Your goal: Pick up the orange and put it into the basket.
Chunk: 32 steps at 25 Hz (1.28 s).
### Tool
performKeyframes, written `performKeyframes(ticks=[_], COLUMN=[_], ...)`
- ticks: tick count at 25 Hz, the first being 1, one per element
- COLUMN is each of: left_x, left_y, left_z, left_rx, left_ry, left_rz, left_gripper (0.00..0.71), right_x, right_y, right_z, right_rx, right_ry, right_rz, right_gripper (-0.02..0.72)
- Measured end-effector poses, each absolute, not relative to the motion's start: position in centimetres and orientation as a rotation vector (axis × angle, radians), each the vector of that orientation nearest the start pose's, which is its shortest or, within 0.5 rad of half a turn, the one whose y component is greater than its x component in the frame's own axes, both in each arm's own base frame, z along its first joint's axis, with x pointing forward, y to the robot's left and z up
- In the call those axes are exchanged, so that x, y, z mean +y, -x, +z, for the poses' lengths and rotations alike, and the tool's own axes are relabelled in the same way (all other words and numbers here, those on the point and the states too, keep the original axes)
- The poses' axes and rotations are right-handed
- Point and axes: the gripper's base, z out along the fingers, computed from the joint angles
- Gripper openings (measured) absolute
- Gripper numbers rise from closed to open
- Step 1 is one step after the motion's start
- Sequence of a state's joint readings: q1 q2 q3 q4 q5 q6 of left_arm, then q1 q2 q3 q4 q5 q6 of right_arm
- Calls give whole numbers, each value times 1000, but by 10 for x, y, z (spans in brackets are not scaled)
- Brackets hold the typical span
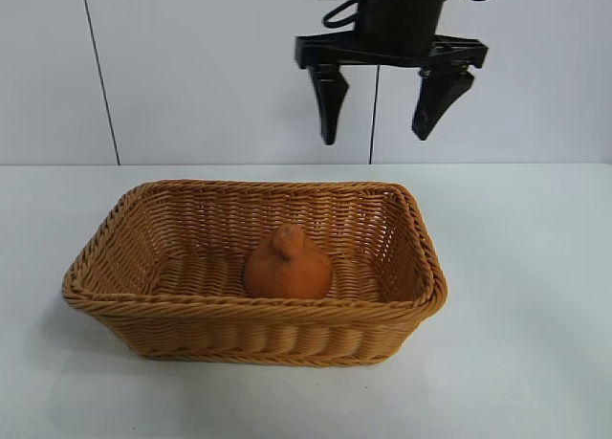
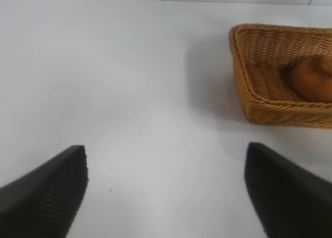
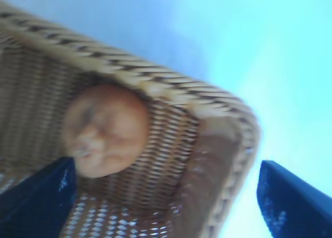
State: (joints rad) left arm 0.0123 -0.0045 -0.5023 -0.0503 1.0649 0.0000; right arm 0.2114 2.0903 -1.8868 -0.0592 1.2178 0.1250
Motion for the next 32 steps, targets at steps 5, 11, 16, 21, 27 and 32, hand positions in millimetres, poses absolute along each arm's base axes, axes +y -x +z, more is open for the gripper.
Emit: performKeyframes(ticks=[5,11,16,21,27,32], left_x=[-4,-4,-4,-4,-4,-4], left_y=[6,6,6,6,6,6], left_z=[278,278,278,278,278,278], left_rx=[2041,2041,2041,2041,2041,2041], left_ry=[10,10,10,10,10,10], left_rz=[-52,-52,-52,-52,-52,-52], left_gripper=[588,588,588,588,588,588], right_x=[38,29,27,23,17,12], right_y=[-445,-430,-397,-347,-269,-204], right_z=[253,246,249,264,281,273], right_rx=[2901,2954,3009,3030,3019,3028], right_ry=[11,16,21,28,28,25], right_rz=[-53,-67,-63,-66,-62,-50], right_gripper=[652,652,652,652,652,652])
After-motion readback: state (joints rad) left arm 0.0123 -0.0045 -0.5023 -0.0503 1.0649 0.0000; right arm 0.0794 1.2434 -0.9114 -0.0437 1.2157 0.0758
